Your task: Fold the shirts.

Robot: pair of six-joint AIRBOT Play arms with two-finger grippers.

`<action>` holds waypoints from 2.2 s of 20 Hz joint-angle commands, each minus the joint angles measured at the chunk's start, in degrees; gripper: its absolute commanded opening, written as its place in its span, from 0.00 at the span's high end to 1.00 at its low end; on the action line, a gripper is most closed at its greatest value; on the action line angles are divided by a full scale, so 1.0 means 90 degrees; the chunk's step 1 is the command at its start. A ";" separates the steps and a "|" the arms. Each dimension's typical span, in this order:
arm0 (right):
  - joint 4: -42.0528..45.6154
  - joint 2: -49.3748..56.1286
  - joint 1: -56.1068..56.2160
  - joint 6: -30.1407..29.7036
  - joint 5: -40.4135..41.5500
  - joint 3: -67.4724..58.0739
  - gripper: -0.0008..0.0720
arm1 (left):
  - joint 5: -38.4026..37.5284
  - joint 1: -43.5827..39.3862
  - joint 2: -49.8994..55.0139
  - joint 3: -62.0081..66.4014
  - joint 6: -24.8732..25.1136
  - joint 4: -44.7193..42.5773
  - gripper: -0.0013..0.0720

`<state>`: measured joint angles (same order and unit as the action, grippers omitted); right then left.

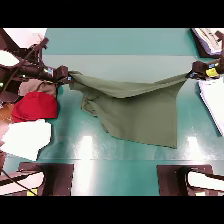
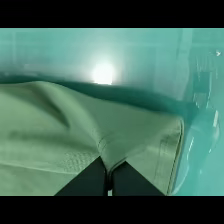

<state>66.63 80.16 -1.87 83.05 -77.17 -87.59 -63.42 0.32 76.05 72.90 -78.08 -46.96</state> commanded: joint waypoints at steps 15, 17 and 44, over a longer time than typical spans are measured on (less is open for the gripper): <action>0.0046 0.0136 -0.0328 0.0073 0.0787 -0.0017 0.37 | 0.0719 0.0471 0.0685 0.0078 0.0748 0.0364 0.23; 0.0046 -0.0022 -0.0512 -0.0240 -0.0027 -0.0015 0.37 | -0.0355 0.0568 0.0750 -0.0044 0.1064 0.0041 0.23; 0.0095 -0.1889 -0.1418 -0.0481 -0.0058 0.4643 0.37 | -0.1511 0.0199 -0.1168 -0.0384 0.0940 -0.1855 0.94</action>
<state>67.53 63.22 -12.10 79.81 -78.08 -49.41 -73.19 0.51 69.84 68.88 -69.56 -61.14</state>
